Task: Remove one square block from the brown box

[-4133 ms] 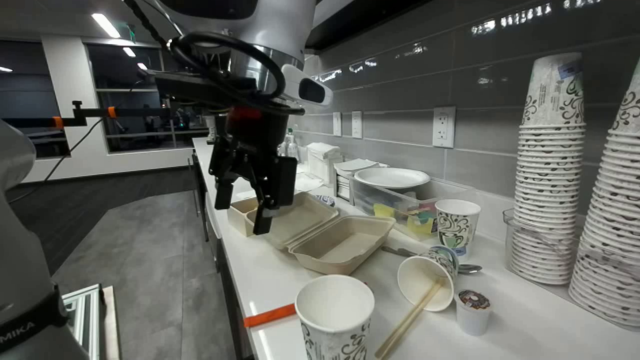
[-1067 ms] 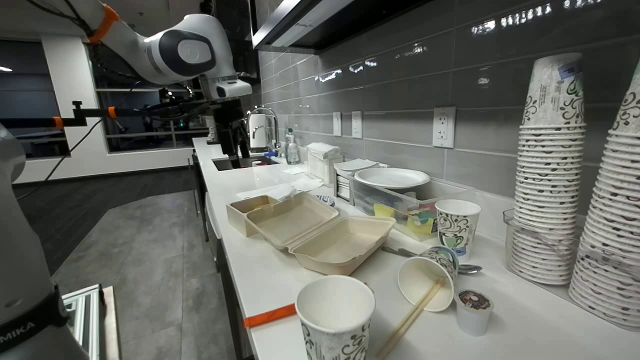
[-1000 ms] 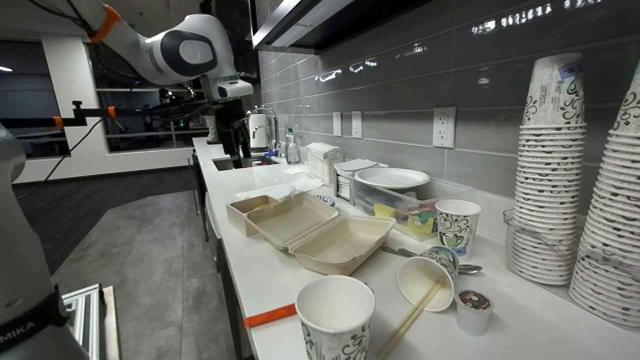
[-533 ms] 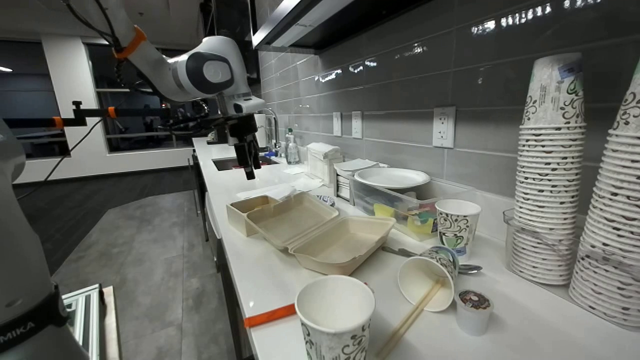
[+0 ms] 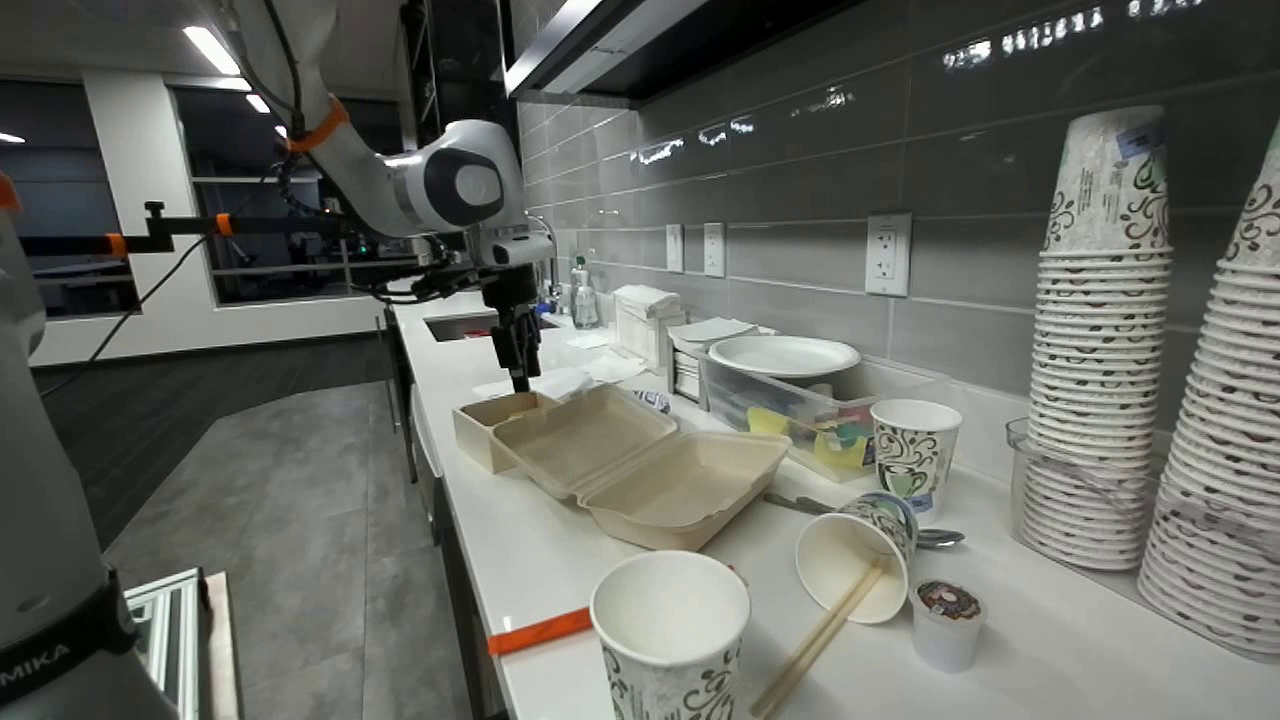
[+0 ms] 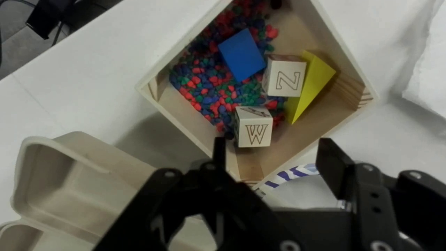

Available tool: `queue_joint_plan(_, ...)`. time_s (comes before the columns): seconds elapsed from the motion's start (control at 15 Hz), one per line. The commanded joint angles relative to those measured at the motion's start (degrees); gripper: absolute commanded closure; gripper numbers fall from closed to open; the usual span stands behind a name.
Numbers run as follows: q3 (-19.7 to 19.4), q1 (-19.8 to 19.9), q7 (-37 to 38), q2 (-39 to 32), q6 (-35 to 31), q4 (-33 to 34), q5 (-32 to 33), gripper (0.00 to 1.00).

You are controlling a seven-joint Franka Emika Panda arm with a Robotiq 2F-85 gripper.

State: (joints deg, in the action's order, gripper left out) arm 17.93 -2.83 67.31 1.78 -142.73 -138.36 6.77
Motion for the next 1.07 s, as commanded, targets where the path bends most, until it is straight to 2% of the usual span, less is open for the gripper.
queue_joint_plan(0.0,-2.96,-3.04,5.47,-4.24,-2.36,1.57,4.39,0.50)
queue_joint_plan(0.07,-3.53,-3.72,6.08,-5.03,-2.66,1.82,4.91,0.58)
queue_joint_plan(0.13,-4.13,-4.34,7.38,-5.73,-3.20,1.94,6.15,0.54)
queue_joint_plan(0.4,-6.37,-6.72,10.43,-7.97,-3.10,2.59,9.72,0.50)
queue_joint_plan(0.47,-6.88,-7.21,11.03,-8.37,-2.98,2.67,10.40,0.54)
queue_joint_plan(0.8,-8.91,-9.10,12.93,-10.00,-3.95,2.60,13.68,0.49)
queue_joint_plan(1.0,-9.73,-9.83,12.56,-10.87,-6.56,2.28,15.12,0.51)
